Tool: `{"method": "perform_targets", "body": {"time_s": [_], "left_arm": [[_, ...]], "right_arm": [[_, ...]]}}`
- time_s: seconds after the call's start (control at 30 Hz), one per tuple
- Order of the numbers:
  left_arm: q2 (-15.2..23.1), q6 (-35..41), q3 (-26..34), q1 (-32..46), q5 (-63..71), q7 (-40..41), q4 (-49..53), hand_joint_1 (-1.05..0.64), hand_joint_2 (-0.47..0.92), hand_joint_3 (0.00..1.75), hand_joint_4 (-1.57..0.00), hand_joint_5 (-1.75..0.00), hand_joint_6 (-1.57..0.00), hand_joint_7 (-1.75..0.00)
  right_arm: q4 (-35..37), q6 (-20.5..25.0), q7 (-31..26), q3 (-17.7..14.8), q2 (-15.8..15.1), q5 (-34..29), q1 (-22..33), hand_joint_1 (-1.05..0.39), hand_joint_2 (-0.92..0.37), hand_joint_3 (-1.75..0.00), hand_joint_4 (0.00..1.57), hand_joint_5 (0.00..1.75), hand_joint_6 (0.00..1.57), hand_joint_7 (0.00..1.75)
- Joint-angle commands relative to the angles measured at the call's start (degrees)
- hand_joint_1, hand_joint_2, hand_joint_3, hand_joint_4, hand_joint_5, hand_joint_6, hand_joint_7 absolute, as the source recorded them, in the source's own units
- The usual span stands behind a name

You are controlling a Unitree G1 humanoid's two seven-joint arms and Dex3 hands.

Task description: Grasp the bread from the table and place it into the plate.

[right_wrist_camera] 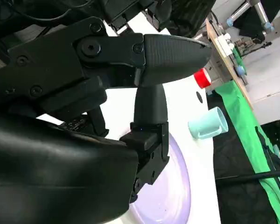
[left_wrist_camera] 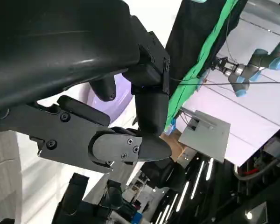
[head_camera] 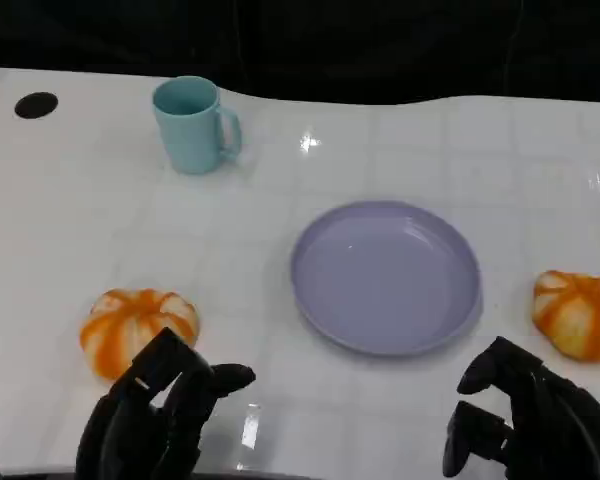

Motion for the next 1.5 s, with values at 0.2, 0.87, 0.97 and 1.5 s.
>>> {"method": "perform_targets", "body": {"time_s": [0.2, 0.87, 0.97, 1.5], "left_arm": [[0.99, -0.49, 0.67, 0.24, -1.01, -2.49, -0.02, -0.54, 0.92, 0.39, -0.63, -1.53, -0.68, -0.8], [3.63, -8.58, 0.88, 0.28, 7.53, 0.46, -4.88, -0.59, 0.92, 0.23, -0.52, -0.81, -0.65, -0.08], [5.67, -11.24, 0.44, 0.08, 11.23, 0.26, -5.58, -0.59, 0.92, 0.21, -0.43, -0.61, -0.55, -0.01], [15.23, -13.08, -2.89, 2.95, 34.5, 9.69, -17.74, -0.55, 0.92, 0.04, -0.17, -0.12, -0.24, 0.0]], "right_arm": [[-0.67, -0.34, 0.1, -0.27, -0.22, 0.52, -0.06, -0.5, -0.92, -0.53, 0.72, 1.75, 0.44, 1.75], [-1.39, -0.44, -0.24, 0.11, 0.05, 0.34, 0.58, -0.5, -0.92, -0.54, 0.73, 1.75, 0.44, 1.75], [-1.27, -0.35, -0.09, 0.04, 0.03, 0.55, 0.49, -0.51, -0.92, -0.54, 0.73, 1.75, 0.44, 1.75], [-1.46, -0.26, -0.16, 0.29, 0.08, 0.35, 0.54, -0.51, -0.92, -0.53, 0.74, 1.75, 0.45, 1.75]]}}
